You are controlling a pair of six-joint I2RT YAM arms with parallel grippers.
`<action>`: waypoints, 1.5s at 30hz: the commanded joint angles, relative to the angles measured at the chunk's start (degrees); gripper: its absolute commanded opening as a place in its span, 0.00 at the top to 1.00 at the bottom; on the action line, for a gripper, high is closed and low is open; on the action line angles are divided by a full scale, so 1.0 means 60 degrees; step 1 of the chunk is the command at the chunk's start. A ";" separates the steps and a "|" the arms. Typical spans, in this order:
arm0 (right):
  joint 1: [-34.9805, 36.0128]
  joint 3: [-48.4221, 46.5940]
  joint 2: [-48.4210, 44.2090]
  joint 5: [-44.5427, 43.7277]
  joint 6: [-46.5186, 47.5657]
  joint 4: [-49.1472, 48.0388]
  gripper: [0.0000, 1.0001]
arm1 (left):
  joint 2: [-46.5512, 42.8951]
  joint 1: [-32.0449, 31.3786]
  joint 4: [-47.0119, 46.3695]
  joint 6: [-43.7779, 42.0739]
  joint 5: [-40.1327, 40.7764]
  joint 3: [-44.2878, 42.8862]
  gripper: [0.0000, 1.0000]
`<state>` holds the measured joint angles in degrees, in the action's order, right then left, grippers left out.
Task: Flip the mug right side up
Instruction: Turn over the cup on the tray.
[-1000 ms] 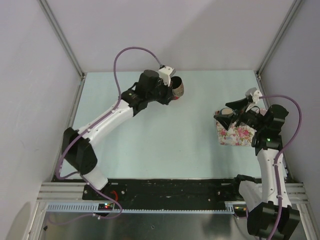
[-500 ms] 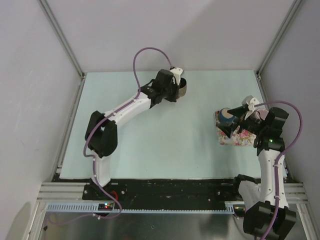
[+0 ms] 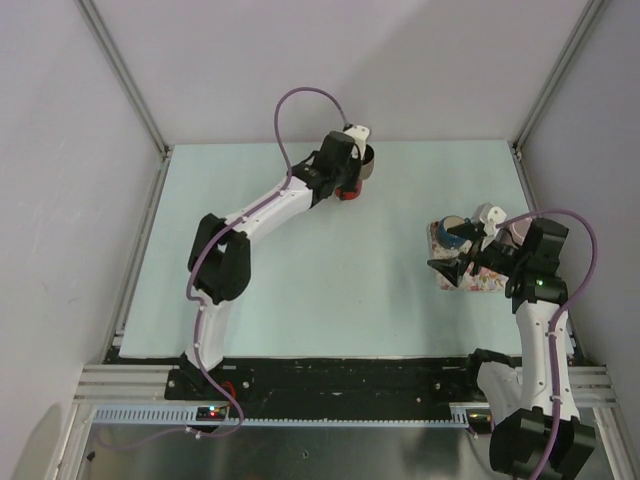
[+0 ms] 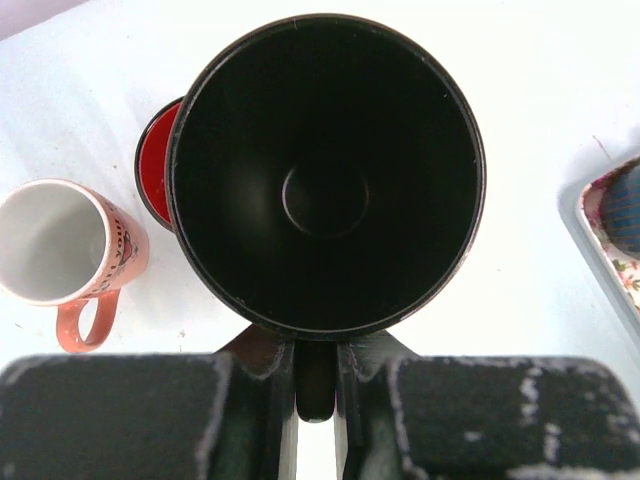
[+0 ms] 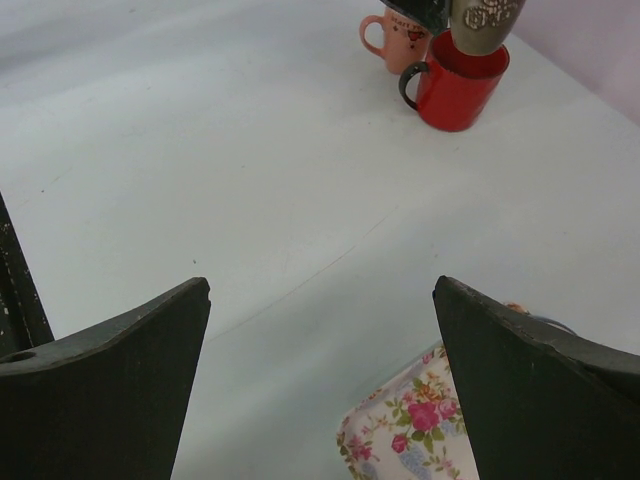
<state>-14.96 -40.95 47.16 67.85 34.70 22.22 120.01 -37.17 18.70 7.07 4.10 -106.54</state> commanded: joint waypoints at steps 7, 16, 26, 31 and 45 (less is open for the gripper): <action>0.0359 0.0046 0.0222 -0.0290 0.0374 -0.0178 0.01 | 0.0622 0.0042 -0.0541 0.0010 0.0526 -0.0967 1.00; 0.0408 0.0104 0.0199 -0.0484 0.0339 -0.0324 0.01 | 0.1071 0.0043 -0.0501 0.0229 0.0684 -0.1368 1.00; 0.0573 0.0145 0.0268 -0.0580 0.0400 -0.0348 0.01 | 0.1249 0.0065 -0.0475 0.0318 0.0700 -0.1489 1.00; 0.0675 0.0145 0.0393 -0.0621 0.0339 -0.0393 0.00 | 0.1311 0.0060 -0.0379 0.0408 0.0746 -0.1567 1.00; 0.0561 0.0145 0.0369 -0.0604 0.0313 -0.0391 0.01 | 0.1571 0.0067 -0.0370 0.0267 0.1002 -0.1686 1.00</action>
<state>-11.35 -40.14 49.67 63.86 36.07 21.37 129.38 -36.97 19.46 8.16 7.81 -113.10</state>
